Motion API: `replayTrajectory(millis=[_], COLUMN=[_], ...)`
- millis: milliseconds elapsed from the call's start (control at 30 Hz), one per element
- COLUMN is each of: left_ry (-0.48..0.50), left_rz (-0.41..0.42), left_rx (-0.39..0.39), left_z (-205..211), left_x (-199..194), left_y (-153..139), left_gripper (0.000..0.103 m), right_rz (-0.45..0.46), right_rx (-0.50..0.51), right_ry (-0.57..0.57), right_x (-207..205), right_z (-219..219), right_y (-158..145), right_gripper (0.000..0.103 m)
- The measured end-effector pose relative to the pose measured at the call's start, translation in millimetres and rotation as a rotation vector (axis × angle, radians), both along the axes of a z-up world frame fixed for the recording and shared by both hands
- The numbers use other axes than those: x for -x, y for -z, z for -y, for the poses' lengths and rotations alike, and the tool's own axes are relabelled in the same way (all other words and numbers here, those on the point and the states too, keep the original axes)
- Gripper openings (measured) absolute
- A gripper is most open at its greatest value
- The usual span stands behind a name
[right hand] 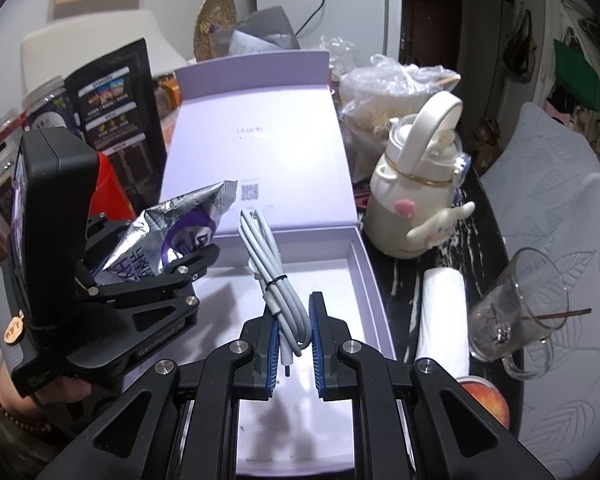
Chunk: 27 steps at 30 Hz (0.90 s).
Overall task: Organize soft objects
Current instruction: 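Carry the chip bag and cable with both grippers over the lavender box, then open the left gripper to drop the chip bag while the right drops the cable into the box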
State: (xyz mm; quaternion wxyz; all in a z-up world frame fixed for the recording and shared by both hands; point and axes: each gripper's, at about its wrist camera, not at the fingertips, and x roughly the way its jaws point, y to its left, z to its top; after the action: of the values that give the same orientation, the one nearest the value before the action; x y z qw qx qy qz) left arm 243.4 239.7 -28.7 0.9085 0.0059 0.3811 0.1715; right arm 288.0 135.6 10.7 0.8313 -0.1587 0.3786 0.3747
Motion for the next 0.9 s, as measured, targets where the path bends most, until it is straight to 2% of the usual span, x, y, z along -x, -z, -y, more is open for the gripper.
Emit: replayTrajectory(millis=[267,500,533,600,667,733,767,900], left_ry=[-0.019,-0.009,-0.012,-0.019,-0.030,-0.046,-0.051,-0.056], left_rz=[-0.048,-0.084,-0.089,-0.092,-0.091,-0.087,-0.086,-0.083], left_rx=[0.013,0.068,0.075,0.060,0.031,0.017,0.013,0.012], left_z=[-6.3,-10.9,-11.1,-9.2,-7.6,-7.6,-7.8,-7.3], left_x=[-4.6,-13.1,-14.0,-14.5,-14.1,-13.0,-12.6,-10.3], left_y=[11.7,16.1,16.3,15.9,15.1,13.2,12.4,8.5], left_gripper=[0.046,0.047,0.050,0.062,0.085,0.089,0.089,0.089], right_rz=[-0.033,-0.058,-0.061,-0.063,-0.067,-0.071,-0.073,-0.068], right_rx=[0.023,0.045,0.049,0.053,0.072,0.093,0.094,0.096], right_ry=[0.012,0.024,0.028,0.032,0.044,0.061,0.068,0.090], right_x=[-13.3,-20.5,-21.1,-22.4,-24.0,-26.4,-27.3,-28.7], right_z=[-9.8,-16.5,-16.9,-17.1,-18.1,-17.6,-16.3,-10.0], right_y=[15.0,25.4,26.1,27.0,29.0,31.5,32.4,31.2], right_gripper=[0.014,0.014,0.014,0.015,0.021,0.036,0.039,0.039])
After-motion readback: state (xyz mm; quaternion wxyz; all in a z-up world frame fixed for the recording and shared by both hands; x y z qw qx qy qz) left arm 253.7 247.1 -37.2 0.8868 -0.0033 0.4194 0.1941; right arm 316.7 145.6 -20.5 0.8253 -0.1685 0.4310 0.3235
